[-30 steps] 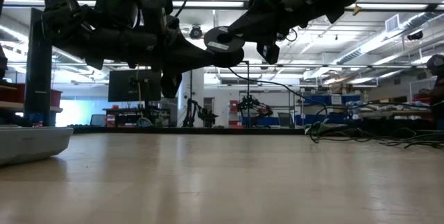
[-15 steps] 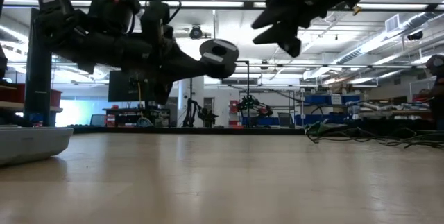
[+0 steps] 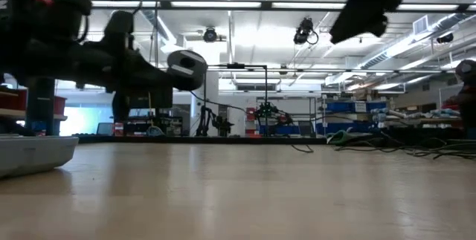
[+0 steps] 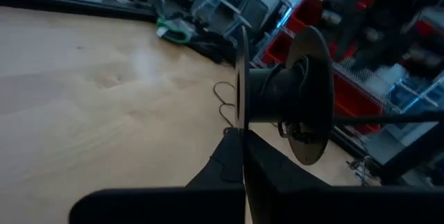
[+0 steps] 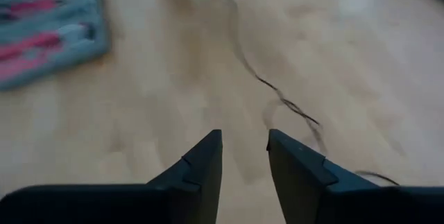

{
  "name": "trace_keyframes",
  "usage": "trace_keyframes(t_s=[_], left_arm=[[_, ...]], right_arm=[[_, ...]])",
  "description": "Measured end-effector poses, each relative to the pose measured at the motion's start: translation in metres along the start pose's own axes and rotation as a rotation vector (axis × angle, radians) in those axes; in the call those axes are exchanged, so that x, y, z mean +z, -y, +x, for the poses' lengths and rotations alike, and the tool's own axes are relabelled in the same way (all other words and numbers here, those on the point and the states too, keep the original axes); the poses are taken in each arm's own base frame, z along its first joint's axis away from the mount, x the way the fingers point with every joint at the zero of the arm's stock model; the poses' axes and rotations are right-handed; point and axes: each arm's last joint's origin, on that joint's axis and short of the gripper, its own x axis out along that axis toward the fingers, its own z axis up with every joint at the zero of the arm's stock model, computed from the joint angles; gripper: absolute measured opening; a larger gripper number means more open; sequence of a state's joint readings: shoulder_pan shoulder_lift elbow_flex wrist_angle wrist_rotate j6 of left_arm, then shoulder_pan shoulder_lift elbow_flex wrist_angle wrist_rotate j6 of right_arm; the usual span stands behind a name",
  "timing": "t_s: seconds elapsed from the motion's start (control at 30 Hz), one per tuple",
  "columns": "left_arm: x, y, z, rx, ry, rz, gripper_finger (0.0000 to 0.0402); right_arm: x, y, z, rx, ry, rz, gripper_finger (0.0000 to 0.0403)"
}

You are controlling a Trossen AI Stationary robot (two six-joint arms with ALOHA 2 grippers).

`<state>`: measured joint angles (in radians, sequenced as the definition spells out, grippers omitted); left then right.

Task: Coil cords
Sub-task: Coil the black wire onto the spool

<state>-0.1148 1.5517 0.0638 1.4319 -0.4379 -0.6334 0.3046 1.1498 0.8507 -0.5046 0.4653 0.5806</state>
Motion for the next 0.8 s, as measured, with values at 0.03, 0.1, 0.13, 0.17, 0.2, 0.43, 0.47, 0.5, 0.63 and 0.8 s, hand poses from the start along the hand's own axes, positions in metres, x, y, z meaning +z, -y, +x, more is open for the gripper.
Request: trace_keyframes(t_s=[0.03,0.1,0.13,0.17,0.2,0.43,0.47,0.5,0.63,0.8], left_arm=[[-0.001,0.001,-0.002,0.004,0.006,0.002,0.0000],[-0.003,0.003,-0.006,0.016,0.018,0.022,0.0000],[-0.004,0.005,-0.006,0.022,0.024,0.030,0.0000],[-0.005,0.007,-0.007,0.027,0.028,0.043,0.0000],[-0.006,0.008,-0.008,0.033,0.036,0.055,0.0000],[-0.006,0.022,-0.009,0.073,0.117,0.092,0.0000],[-0.007,0.024,-0.009,0.077,0.123,0.092,0.0000],[-0.007,0.026,-0.008,0.078,0.129,0.088,0.0000],[-0.007,0.033,-0.007,0.067,0.142,0.071,0.0000],[-0.006,0.040,-0.004,0.055,0.154,0.057,0.0000]], right_arm=[[-0.007,-0.005,0.003,-0.028,0.040,0.007,0.0111],[-0.024,-0.013,0.013,-0.069,0.119,0.037,0.0108],[-0.032,-0.017,0.020,-0.075,0.158,0.057,0.0106],[-0.039,-0.021,0.029,-0.065,0.201,0.083,0.0105],[-0.045,-0.024,0.038,-0.046,0.238,0.108,0.0104],[-0.059,-0.037,0.104,0.030,0.381,-0.011,0.0101],[-0.057,-0.039,0.111,0.016,0.386,-0.067,0.0101],[-0.055,-0.040,0.117,-0.004,0.387,-0.125,0.0101],[-0.037,-0.042,0.133,-0.071,0.400,-0.241,0.0101],[-0.020,-0.034,0.146,-0.107,0.386,-0.275,0.0098]])
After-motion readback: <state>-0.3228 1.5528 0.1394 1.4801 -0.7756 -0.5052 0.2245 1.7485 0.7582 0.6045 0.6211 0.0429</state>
